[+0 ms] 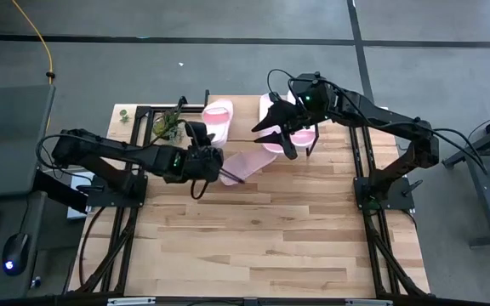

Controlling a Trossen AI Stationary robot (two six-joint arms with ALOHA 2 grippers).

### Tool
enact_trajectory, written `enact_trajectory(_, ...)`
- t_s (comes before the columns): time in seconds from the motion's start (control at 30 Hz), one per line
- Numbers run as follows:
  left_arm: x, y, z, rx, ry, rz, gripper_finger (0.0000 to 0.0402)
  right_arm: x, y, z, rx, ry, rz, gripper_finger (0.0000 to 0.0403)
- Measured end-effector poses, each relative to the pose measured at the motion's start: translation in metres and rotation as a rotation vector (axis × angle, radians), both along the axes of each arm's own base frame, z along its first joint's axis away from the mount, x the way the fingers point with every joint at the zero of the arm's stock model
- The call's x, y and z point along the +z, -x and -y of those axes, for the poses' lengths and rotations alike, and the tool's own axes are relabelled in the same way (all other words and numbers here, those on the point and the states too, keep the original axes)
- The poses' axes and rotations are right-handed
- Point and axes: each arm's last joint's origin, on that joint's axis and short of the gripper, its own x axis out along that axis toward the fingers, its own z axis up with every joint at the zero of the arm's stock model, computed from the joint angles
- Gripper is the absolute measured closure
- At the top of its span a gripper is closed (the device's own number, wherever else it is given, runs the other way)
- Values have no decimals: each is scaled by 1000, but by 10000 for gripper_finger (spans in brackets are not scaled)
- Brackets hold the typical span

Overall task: Pick and place slides into the shelf
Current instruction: Put the pink slide on the shelf

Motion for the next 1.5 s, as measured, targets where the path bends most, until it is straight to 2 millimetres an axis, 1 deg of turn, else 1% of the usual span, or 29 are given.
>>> enact_trajectory(0.1, -3, 0, -11, 18, 15, -29, 345, 0, 0, 0, 0, 0, 0, 261)
enact_trajectory(0.3, -4, -4, -25, 15, 38, -38, 345, 0, 0, 0, 5, 10, 3, 261)
enact_trajectory(0.47, -1, -6, -30, 4, 34, -20, 345, 0, 0, 0, 9, 13, 4, 261)
enact_trajectory(0.77, 2, -10, -33, -26, 24, -11, 345, 0, 0, 0, 17, 13, 5, 261)
enact_trajectory(1.03, 2, -6, -53, 33, 22, -21, 345, 0, 0, -1, 34, 4, 3, 261)
enact_trajectory(1.17, 1, -4, -62, 38, 54, -17, 345, 0, 0, -1, 41, 1, 4, 261)
enact_trajectory(1.33, 0, -4, -70, 46, 68, -15, 345, 0, 0, -1, 43, 0, 4, 261)
enact_trajectory(1.5, -2, -9, -72, 30, 50, -32, 346, 0, 0, -1, 46, 7, 6, 261)
